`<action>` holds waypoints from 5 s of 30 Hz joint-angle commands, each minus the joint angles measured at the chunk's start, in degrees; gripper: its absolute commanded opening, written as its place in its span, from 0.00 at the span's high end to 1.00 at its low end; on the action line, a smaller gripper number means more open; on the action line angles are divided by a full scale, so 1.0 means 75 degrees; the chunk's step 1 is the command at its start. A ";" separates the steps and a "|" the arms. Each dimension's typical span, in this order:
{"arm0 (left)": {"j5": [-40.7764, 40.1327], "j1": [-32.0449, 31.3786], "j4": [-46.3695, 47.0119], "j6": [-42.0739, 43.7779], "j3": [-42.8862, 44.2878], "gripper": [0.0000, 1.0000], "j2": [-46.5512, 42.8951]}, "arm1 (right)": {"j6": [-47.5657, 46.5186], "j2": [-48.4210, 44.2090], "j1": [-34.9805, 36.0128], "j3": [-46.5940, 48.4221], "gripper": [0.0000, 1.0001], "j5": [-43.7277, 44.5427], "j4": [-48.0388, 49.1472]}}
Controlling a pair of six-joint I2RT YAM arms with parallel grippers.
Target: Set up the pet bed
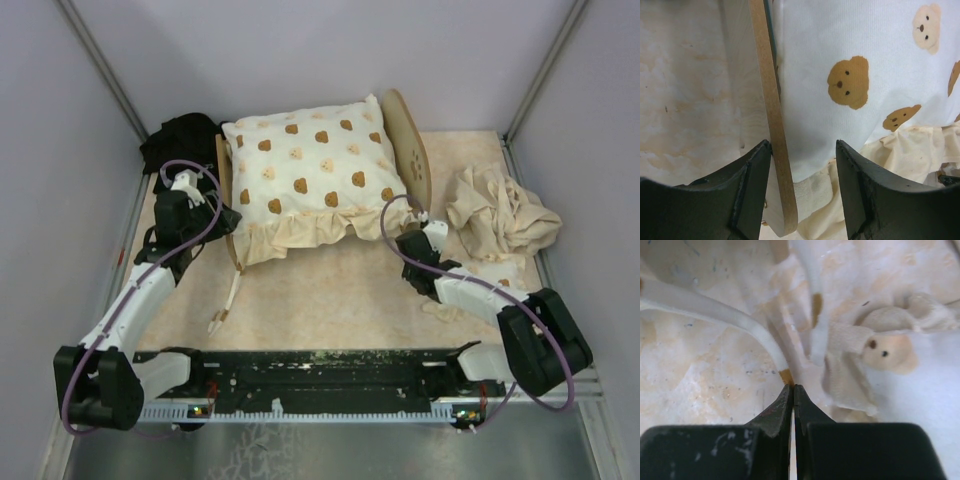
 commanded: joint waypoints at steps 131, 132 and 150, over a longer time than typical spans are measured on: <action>0.0330 -0.2070 0.0027 0.0050 -0.0592 0.50 -0.0105 | -0.0934 0.0421 0.1459 0.1800 0.43 -0.0741 0.2603; 0.0289 -0.2077 0.0006 0.0062 -0.0603 0.56 -0.0116 | -0.0953 0.0439 0.1459 0.1784 0.43 -0.0683 0.2628; -0.0874 -0.2084 -0.1129 0.0635 -0.1126 1.00 -0.0610 | -0.2282 -0.1049 0.1239 -0.0657 1.00 0.0219 0.3947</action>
